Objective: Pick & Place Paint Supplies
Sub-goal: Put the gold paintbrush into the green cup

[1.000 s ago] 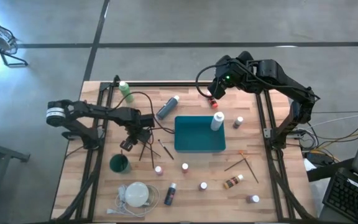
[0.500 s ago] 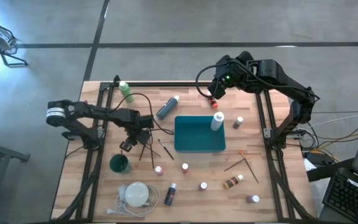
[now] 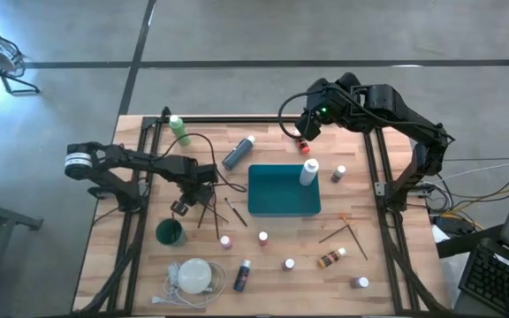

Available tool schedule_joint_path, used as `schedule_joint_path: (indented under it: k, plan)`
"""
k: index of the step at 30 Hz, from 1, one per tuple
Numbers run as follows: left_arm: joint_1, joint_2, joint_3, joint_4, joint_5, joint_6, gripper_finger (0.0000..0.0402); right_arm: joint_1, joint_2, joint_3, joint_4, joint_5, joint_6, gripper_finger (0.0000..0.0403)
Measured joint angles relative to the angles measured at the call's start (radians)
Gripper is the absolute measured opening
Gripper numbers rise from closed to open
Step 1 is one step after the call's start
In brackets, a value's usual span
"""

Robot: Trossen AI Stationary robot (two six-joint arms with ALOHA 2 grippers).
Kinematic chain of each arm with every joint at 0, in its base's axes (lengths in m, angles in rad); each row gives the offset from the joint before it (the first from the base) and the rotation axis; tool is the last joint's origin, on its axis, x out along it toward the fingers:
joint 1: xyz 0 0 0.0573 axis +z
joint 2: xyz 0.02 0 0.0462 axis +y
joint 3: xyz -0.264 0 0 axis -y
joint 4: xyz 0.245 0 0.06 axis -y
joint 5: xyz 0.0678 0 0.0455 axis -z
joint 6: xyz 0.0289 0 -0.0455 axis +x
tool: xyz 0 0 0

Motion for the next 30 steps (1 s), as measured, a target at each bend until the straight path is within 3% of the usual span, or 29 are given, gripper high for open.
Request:
schedule_joint_path:
  k: [8, 16, 23, 30]
  plan:
    - [0.001, 0.000, 0.001, 0.018, -0.008, -0.031, 0.0015, 0.000, 0.000, 0.000, 0.000, 0.019, 0.000, 0.0341]
    - [-0.001, 0.003, 0.048, -0.034, 0.002, -0.080, 0.0006, 0.000, 0.000, 0.000, 0.000, 0.024, 0.000, 0.0358]
    - [0.000, -0.006, 0.241, -0.296, 0.002, -0.151, 0.0005, 0.000, 0.000, 0.000, 0.000, 0.024, 0.000, 0.0350]
    - [0.000, -0.015, 0.546, -0.559, 0.002, -0.279, 0.0005, 0.000, 0.000, 0.000, 0.023, 0.018, -0.043, 0.0330]
